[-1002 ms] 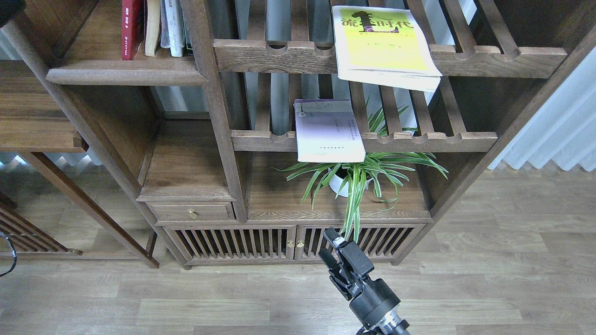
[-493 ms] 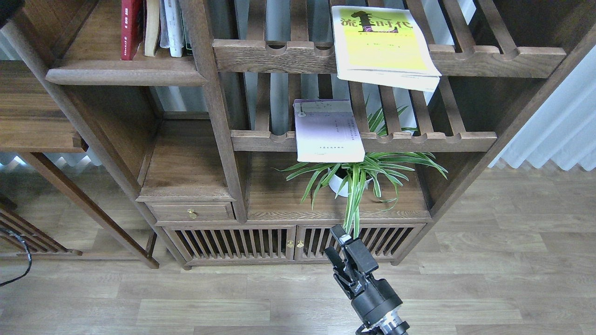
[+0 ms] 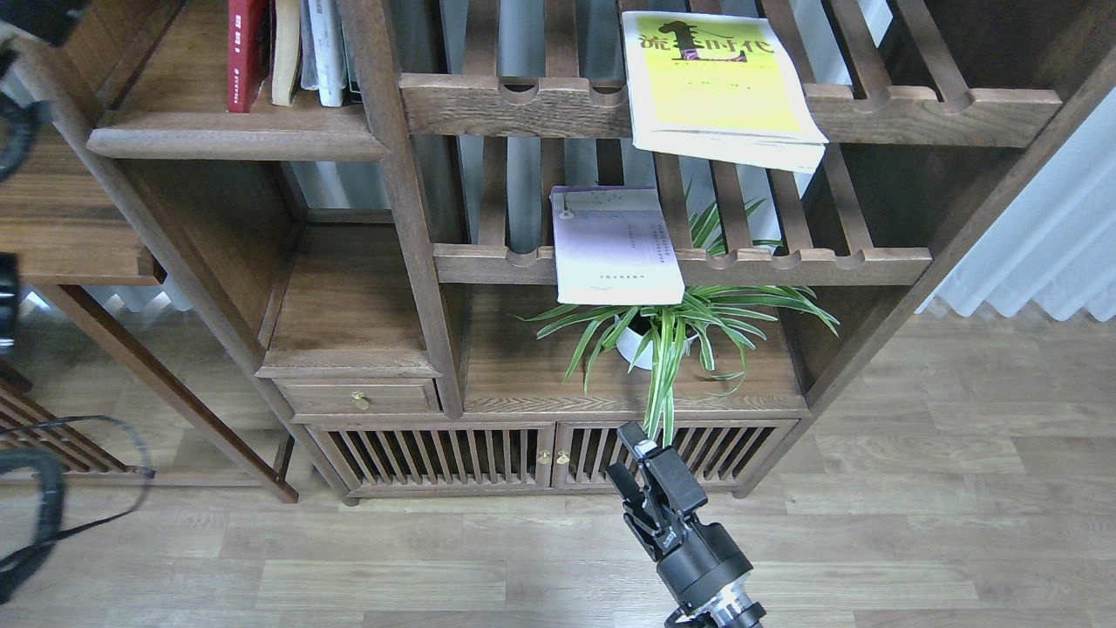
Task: Organize books on shelf
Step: 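Lower the left gripper and reach the right gripper up to the white book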
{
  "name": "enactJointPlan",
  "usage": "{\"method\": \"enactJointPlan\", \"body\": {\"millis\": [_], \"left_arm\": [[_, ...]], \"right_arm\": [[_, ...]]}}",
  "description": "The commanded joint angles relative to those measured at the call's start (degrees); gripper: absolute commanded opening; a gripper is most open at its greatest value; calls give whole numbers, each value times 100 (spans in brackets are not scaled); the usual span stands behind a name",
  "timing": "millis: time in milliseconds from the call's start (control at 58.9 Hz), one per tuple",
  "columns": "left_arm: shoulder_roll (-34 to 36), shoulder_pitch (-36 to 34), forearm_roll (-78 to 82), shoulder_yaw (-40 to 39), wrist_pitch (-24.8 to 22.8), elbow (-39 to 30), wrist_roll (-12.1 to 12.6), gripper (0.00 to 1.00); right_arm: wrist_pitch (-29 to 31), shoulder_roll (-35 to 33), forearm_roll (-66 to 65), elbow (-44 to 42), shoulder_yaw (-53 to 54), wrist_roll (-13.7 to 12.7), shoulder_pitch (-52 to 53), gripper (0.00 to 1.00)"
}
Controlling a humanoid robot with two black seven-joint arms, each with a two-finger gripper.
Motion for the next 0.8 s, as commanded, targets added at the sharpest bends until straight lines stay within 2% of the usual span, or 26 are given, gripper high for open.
{"method": "enactJointPlan", "body": {"millis": [0,306,442,612,782], "left_arm": [[-74,56,-8,12,-1,55,-60,99],[-680,926,-263,153,-1,46,-78,99],[-593,1119,-263,153,-1,-15,-113,99],[-645,1954,-316,188,-1,-33,-139,99],[-593,2991,-333,689,-1,-50,-130,99]], "right_arm": [[0,-1,0,-14,15,4,90,99],[0,210,0,3,226,-5,230,99],[0,360,-9,3,314,-13,432,99],[0,544,-18,3,586,-22,529,99],[0,544,-35,3,692,-22,600,99]]}}
